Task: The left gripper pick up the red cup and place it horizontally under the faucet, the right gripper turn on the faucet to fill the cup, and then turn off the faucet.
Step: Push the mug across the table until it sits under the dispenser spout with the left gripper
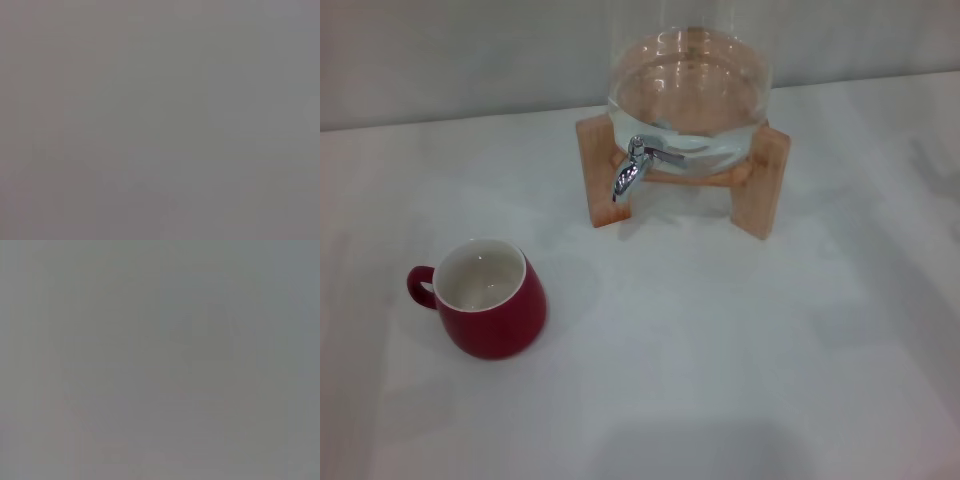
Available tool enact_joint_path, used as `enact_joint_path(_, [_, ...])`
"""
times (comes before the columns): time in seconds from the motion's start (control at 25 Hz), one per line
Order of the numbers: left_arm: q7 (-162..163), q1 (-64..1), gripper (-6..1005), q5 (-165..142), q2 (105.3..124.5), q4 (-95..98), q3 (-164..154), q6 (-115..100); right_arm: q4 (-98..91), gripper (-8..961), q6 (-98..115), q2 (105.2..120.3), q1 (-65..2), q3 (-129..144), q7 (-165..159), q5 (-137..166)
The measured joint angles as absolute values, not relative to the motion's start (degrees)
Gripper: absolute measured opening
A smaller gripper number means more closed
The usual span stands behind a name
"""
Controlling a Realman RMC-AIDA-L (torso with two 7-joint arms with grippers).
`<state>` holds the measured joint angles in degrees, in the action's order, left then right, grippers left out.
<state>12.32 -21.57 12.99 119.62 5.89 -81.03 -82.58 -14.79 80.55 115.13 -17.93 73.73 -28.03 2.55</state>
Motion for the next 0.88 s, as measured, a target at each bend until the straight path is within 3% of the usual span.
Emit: enact_joint_path(0.88, [12.66, -20.43, 869, 13.0, 119.62, 5.71, -81.22, -82.26, -14.23, 868, 81.53, 115.13, -17.84, 74.05, -28.22, 2.55])
